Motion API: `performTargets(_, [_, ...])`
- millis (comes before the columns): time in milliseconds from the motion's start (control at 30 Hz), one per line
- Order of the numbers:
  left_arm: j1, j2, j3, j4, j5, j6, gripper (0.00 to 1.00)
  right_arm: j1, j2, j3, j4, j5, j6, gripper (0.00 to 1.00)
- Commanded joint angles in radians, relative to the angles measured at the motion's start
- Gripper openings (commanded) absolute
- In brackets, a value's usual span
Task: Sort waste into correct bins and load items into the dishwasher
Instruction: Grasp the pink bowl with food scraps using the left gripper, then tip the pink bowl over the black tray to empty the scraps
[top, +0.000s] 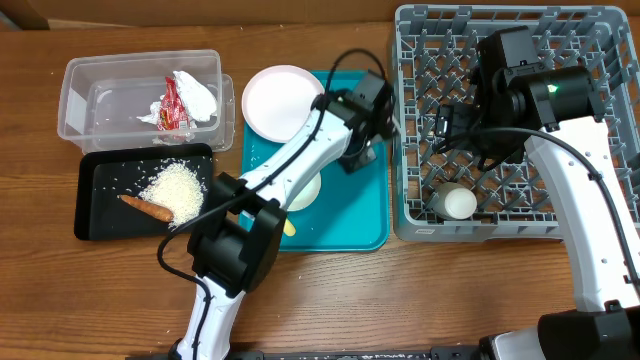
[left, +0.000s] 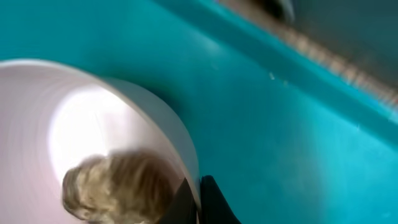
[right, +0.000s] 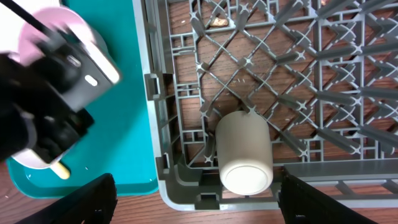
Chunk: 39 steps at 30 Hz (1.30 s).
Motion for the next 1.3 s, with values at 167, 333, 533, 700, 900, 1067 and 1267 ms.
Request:
performTargets(167, [0.105, -0.022, 0.449, -0.321, 0.053, -0.326, 0.04, -0.005, -0.004, 0.017, -0.007, 0.010, -0.006, 0.86])
performTargets(333, [0.318, -0.039, 0.669, -0.618, 0.195, -0.452, 0.04, -0.005, -0.004, 0.017, -0.010, 0.010, -0.006, 0.86])
performTargets(533, [0.584, -0.124, 0.642, -0.740, 0.247, -0.464, 0.04, -0.005, -0.004, 0.017, -0.001, 0.010, -0.006, 0.87])
performTargets(700, [0.732, -0.232, 0.454, -0.740, 0.270, -0.431, 0.04, -0.005, -0.004, 0.017, 0.000, 0.010, -0.006, 0.87])
performTargets(900, [0.892, -0.319, 0.140, -0.649, 0.574, -0.229, 0.04, -0.005, -0.004, 0.017, -0.001, 0.010, -0.006, 0.87])
performTargets(1067, [1.047, -0.385, -0.115, -0.548, 0.924, -0.028, 0.04, -0.005, -0.004, 0.017, -0.016, 0.010, -0.006, 0.87])
performTargets(1267, [1.186, -0.385, -0.334, -0.414, 1.150, 0.064, 0.04, -0.005, -0.004, 0.017, -0.021, 0.010, -0.006, 0.87])
